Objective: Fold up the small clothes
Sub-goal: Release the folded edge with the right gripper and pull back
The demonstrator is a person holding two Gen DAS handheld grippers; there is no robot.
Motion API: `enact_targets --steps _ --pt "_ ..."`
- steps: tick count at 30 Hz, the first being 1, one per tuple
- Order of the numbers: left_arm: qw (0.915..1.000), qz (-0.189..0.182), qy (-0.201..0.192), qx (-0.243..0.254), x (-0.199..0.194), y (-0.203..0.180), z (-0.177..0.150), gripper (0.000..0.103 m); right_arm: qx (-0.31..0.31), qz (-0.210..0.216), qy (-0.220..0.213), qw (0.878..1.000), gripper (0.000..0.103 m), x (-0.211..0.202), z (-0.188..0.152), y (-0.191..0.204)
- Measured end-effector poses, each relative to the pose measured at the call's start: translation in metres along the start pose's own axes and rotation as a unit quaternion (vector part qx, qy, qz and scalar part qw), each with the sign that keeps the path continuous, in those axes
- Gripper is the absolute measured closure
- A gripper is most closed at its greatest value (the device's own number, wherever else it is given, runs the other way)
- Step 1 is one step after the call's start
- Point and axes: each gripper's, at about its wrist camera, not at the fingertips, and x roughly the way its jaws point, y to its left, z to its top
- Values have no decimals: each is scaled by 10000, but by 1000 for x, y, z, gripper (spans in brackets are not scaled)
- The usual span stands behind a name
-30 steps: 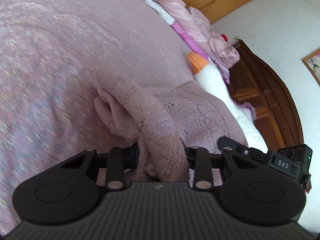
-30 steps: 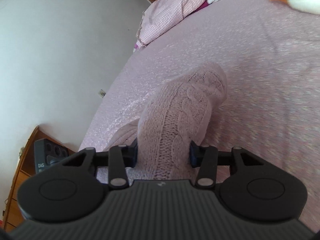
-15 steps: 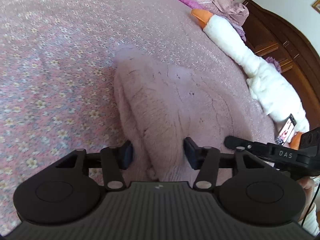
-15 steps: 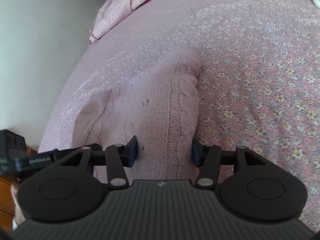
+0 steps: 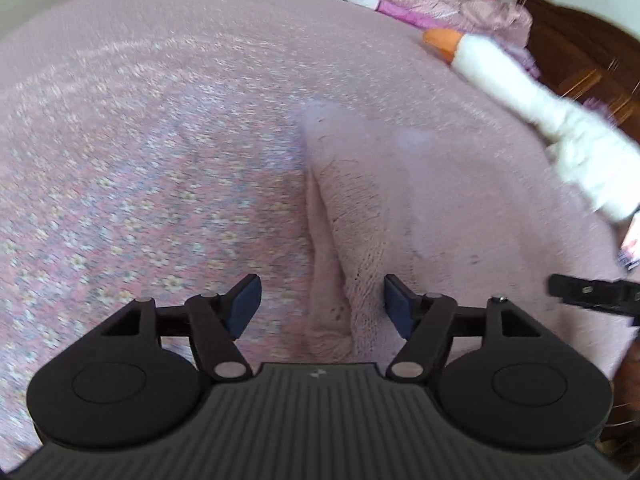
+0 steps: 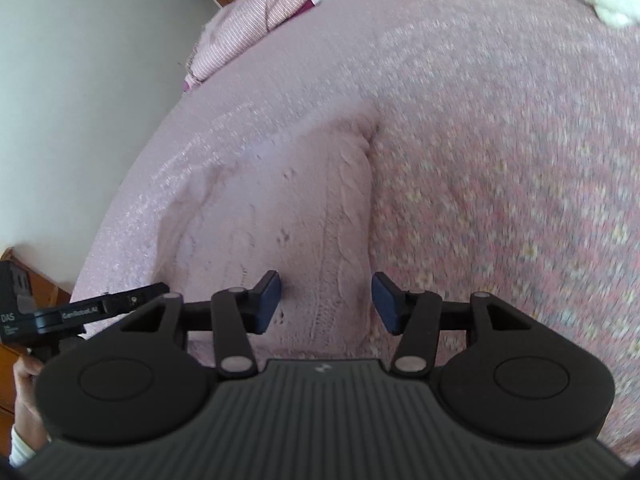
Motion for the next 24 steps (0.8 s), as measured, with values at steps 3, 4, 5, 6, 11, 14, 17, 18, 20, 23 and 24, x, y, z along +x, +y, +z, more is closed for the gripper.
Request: enact_targets --steps 3,4,5,6,11,14,17,18,20,23,24 --pt "9994 307 -111 68 6 1 -1 22 35 38 -25 10000 48 9 -7 0" --pt "9995 293 -107 6 6 3 -1 22 -2 0 -69 10000 48 10 -8 2" --pt "9995 290 -113 -33 4 3 -2 22 -22 -45 -121 9999 48 10 -10 5" --pt "9995 297 -131 -40 2 2 -1 22 -48 -91 -169 9998 48 8 -10 9" --pt "9992 328 -202 -142 -23 -6 -9 22 -400 -380 -457 9974 44 -12 -18 23" --pt "9987 468 -185 -60 -34 -17 -19 22 -545 -612 -570 9950 31 -20 -27 28" --pt "9981 600 -136 40 -38 -31 -33 19 -732 -778 -560 9927 29 -21 -39 30" --pt "9979 641 -86 103 -36 -36 -37 18 -818 -837 -518 9918 29 -21 -44 32" --pt "9970 684 117 336 -29 -48 -45 18 -957 -956 -440 9898 29 -19 -55 34" --pt "9954 764 259 519 -18 -62 -59 18 -1048 -1098 -345 9878 29 -13 -67 36" --pt "9946 811 283 574 -14 -66 -63 18 -1076 -1131 -303 9873 29 -10 -70 37"
